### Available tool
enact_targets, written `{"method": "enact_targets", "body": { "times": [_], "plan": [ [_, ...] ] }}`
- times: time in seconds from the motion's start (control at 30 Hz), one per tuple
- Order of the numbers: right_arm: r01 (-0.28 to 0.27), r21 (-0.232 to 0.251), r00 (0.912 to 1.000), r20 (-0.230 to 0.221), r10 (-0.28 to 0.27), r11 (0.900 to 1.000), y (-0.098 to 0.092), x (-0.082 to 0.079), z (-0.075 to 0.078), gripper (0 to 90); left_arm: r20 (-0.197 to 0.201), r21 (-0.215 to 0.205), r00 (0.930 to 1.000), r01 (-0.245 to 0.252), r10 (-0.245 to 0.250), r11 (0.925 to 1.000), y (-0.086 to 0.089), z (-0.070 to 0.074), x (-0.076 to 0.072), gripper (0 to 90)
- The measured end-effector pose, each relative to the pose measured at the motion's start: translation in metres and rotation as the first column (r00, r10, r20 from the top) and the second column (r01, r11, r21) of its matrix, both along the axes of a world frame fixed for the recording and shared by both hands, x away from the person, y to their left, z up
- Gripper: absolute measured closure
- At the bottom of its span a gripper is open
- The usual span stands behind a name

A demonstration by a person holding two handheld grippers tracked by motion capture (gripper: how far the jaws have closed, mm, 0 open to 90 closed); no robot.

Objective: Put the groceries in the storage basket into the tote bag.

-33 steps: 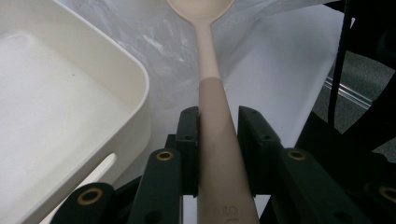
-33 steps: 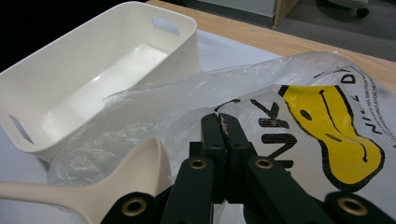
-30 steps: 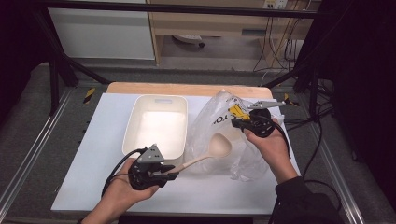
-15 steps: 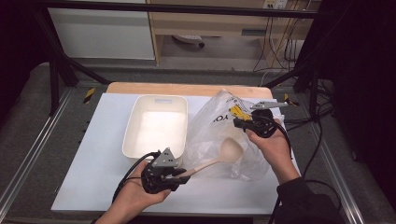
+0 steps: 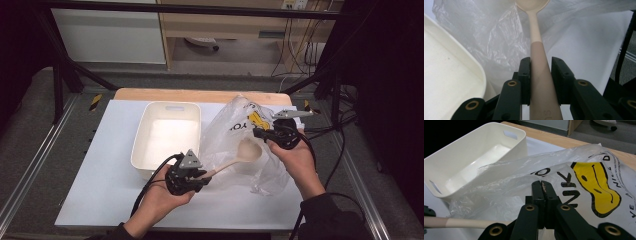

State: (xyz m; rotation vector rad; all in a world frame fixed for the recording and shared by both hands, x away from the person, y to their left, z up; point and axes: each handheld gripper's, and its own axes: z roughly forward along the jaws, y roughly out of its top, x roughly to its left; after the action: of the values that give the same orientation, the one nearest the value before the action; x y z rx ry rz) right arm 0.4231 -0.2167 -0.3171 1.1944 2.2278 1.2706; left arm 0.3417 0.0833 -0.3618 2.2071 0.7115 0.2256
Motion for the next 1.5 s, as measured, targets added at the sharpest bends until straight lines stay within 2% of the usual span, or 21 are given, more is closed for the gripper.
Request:
{"method": "enact_targets", "body": {
  "times": [0.13, 0.3, 0.4, 0.5, 0.57, 0.77, 1.03, 1.27, 1.37, 1.5],
  "plan": [
    [-0.003, 0.002, 1.0, -0.003, 0.003, 1.0, 0.001, -0.002, 0.0, 90.0, -0.002, -0.018, 1.0, -0.008, 0.008, 0.9998, -0.013, -0.003, 0.007, 70.5],
    [-0.011, 0.003, 0.9999, 0.001, 0.011, 1.0, 0.003, -0.003, 0.0, 90.0, 0.011, -0.012, 0.9999, -0.005, 0.005, 0.9999, -0.033, -0.005, 0.016, 70.5],
    [-0.012, 0.01, 0.9999, 0.004, 0.012, 1.0, 0.004, -0.003, -0.001, 90.0, 0.003, -0.019, 1.0, -0.003, 0.003, 0.9998, -0.044, -0.007, 0.022, 70.5],
    [-0.016, 0.012, 0.9999, 0.003, 0.016, 1.0, 0.005, -0.004, -0.001, 90.0, 0.02, -0.013, 0.9998, -0.004, 0.005, 0.9999, -0.055, -0.01, 0.027, 70.5],
    [-0.019, 0.017, 0.9998, 0.003, 0.019, 1.0, 0.006, -0.004, -0.001, 90.0, 0.019, -0.022, 0.9998, -0.007, 0.008, 0.9997, -0.061, -0.011, 0.029, 70.5],
    [-0.031, 0.018, 0.9994, 0.013, 0.031, 0.999, 0.009, -0.005, -0.001, 90.0, 0.029, -0.042, 0.9995, -0.014, 0.016, 0.999, -0.075, -0.018, 0.035, 70.5],
    [-0.043, 0.017, 0.999, 0.008, 0.043, 0.999, 0.015, -0.006, -0.004, 90.0, 0.05, -0.047, 0.9985, -0.021, 0.023, 0.9987, -0.09, -0.027, 0.04, 70.5],
    [-0.048, 0.022, 0.9988, 0.001, 0.048, 0.999, 0.018, -0.007, -0.009, 90.0, 0.051, -0.057, 0.9981, -0.032, 0.035, 0.9979, -0.101, -0.031, 0.047, 70.5],
    [-0.051, 0.026, 0.9987, -0.005, 0.051, 0.998, 0.019, -0.007, -0.013, 90.0, 0.046, -0.076, 0.9987, -0.021, 0.024, 0.9969, -0.107, -0.035, 0.05, 70.5],
    [-0.056, 0.025, 0.9983, -0.012, 0.057, 0.998, 0.02, -0.007, -0.017, 90.0, 0.068, -0.066, 0.9975, -0.014, 0.018, 0.9977, -0.116, -0.038, 0.051, 70.5]
  ]
}}
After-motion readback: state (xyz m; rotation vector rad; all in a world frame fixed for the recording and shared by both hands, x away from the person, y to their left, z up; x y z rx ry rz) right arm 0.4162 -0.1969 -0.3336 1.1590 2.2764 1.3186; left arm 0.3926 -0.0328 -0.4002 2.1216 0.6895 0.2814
